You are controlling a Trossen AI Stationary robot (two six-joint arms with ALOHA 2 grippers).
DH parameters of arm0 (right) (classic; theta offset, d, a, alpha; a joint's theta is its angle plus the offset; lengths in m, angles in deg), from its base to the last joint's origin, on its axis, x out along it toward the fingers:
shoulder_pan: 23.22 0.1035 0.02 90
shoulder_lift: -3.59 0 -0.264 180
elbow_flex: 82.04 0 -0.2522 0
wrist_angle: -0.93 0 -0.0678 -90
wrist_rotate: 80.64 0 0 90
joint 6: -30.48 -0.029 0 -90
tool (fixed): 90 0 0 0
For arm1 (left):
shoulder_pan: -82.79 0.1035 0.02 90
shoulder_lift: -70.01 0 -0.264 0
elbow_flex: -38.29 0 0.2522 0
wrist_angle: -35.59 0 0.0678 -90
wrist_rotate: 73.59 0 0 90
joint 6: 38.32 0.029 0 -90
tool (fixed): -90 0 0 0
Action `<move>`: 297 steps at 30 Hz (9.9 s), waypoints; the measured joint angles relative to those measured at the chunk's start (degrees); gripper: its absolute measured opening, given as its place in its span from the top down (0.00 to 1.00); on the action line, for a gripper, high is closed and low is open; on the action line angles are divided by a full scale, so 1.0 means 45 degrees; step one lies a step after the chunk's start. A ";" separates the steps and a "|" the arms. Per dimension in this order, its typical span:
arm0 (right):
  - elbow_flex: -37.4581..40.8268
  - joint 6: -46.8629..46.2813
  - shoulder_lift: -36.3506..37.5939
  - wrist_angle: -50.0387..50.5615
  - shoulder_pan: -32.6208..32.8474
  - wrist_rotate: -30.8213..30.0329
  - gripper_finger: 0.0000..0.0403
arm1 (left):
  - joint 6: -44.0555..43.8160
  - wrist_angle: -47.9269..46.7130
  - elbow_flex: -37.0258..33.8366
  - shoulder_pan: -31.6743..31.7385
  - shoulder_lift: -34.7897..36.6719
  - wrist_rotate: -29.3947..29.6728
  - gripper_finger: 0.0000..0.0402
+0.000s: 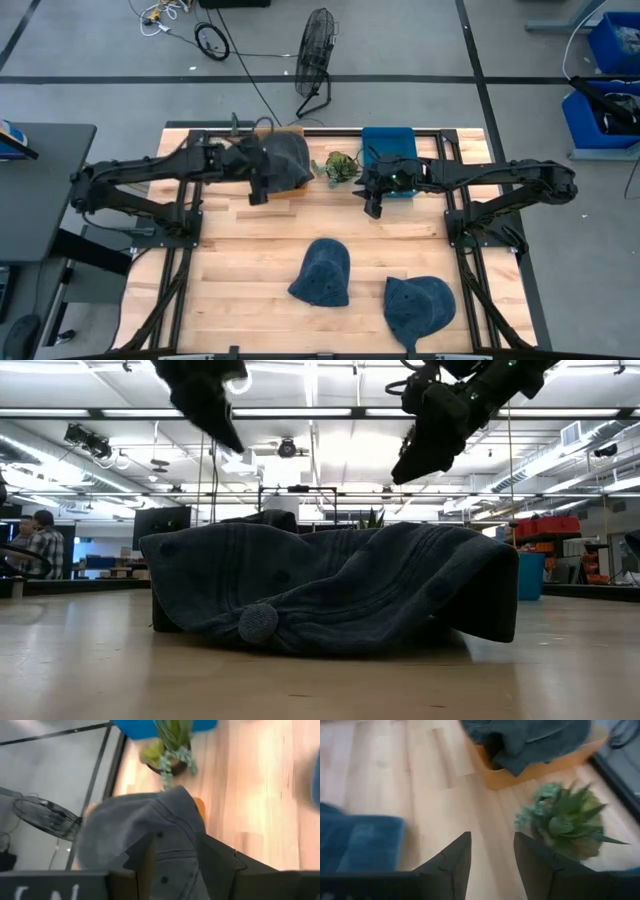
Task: Pick & Place hat
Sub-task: Put the left blue cap into the blue bin, then put the blue cap into the blue bin, then return to Home Position
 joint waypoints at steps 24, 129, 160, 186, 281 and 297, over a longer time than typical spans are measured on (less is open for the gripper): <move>-0.0285 -0.2267 -0.5854 -0.6043 0.5015 0.1970 0.62 | -0.1602 0.4062 -0.3124 -0.0075 -0.0007 -0.0082 0.65; 0.1085 1.0001 -0.1161 0.0979 -0.5538 -0.2243 0.90 | -0.0585 0.4654 -0.3124 -0.1281 -0.0007 -0.0169 0.65; -0.5770 -0.2683 -0.1161 1.1874 0.2310 0.1108 0.73 | -0.1868 0.4655 -0.3124 -0.1892 -0.0007 -0.0165 0.65; -0.0457 -2.2467 -0.1166 0.7099 0.9297 0.4529 0.73 | -0.2219 0.4561 -0.3124 -0.3721 -0.0012 -0.0163 0.65; -0.2249 0.9897 -0.3288 0.6326 -0.2633 -0.6585 0.91 | -0.1020 0.5699 -0.3119 -0.3667 -0.0012 0.0744 0.65; -0.2277 0.9047 -0.3288 0.5967 -0.2407 -0.9126 0.71 | -0.1348 0.5702 -0.3119 -0.3666 -0.0012 0.0744 0.65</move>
